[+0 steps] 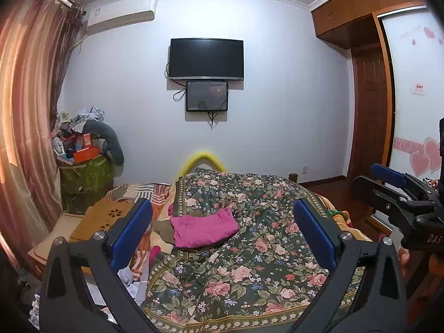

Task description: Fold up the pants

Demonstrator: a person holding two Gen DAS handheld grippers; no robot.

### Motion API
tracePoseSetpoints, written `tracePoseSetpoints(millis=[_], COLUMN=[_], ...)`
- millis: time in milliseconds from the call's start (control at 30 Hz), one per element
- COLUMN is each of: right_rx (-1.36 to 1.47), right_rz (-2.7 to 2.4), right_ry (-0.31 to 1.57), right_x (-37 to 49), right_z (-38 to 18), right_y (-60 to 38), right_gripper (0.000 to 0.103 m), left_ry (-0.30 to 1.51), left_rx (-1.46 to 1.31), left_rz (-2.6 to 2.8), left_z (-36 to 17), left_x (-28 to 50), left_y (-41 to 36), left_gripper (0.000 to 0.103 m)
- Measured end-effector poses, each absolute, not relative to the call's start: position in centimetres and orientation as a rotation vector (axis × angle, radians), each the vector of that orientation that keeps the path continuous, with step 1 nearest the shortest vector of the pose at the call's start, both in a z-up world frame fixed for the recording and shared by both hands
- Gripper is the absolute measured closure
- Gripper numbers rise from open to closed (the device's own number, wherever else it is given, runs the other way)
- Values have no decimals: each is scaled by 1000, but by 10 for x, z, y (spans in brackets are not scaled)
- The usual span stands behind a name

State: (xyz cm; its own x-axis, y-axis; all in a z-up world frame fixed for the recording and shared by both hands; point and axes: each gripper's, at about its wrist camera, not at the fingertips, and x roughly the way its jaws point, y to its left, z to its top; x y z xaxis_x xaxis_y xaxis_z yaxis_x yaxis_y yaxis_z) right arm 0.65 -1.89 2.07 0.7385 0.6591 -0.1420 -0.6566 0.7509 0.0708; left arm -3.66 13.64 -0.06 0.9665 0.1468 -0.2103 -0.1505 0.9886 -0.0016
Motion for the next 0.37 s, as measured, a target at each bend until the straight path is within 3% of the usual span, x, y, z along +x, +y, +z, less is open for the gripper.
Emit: tracePoseSetpoints(millis=[367], right_rx=[13], right_rz=[728], right_ry=[168], right_x=[7], right_z=[21], right_y=[-17], right_gripper=[0], left_ry=[219], left_rx=[-26], left_rz=[149], left_z=[-1], left_x=[-34], left_y=[139], left_gripper=[0])
